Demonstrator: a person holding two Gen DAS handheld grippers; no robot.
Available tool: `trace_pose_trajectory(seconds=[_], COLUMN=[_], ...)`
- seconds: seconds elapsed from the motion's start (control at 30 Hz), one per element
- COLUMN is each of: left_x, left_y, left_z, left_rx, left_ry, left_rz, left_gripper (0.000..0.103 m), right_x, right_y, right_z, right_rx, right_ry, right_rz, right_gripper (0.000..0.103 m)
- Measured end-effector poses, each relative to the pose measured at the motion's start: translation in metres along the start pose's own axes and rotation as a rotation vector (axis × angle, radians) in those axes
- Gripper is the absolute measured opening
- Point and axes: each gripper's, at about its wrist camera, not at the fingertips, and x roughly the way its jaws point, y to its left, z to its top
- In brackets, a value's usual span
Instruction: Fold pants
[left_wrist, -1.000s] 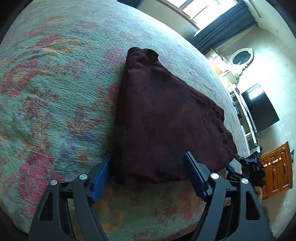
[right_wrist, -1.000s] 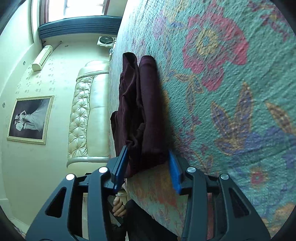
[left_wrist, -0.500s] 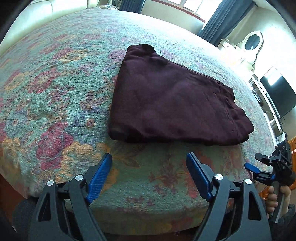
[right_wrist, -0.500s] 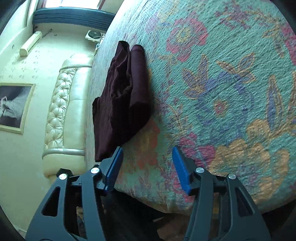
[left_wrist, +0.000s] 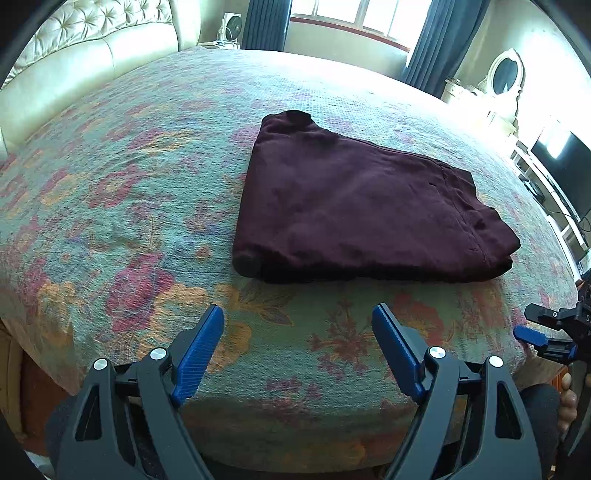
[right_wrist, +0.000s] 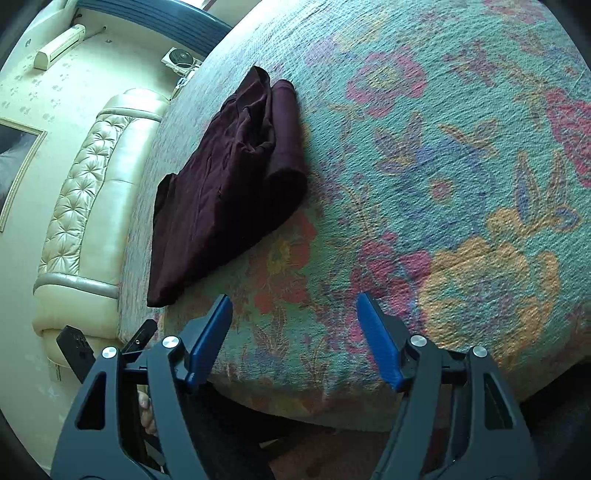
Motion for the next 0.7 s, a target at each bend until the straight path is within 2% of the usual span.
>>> trace_pose_trajectory(seconds=[0.13,0.23,0.3,0.5,0.7], left_x=[0.000,0.000,0.001,-0.002,-0.001], left_y=[-0.002,-0.006,-0.007,-0.008,-0.011], left_z=[-0.004,-0.005,-0.006,-0.005,-0.007], left_rx=[0.009,0.025,0.029,0.029,0.037], left_ry=[-0.003,-0.010,-0.012,-0.028,-0.029], left_rz=[0.009,0.021,0.026,0.063,0.082], left_gripper=[0.081,0.081,0.082,0.082,0.083], right_x=[-0.001,0.003,0.002,0.003,0.006], right_y=[0.021,0.042,0.054,0.079,0.080], right_z=[-0.007,-0.018,-0.025,-0.037,-0.038], right_rx=[-0.101,-0.224,-0.298,-0.426,-0.432], right_ry=[-0.043,-0.088,-0.118,-0.178,-0.186], right_rz=[-0.113,-0.219,-0.258,-0.328,-0.347], right_gripper=[0.071,0.071,0.074,0.078,0.082])
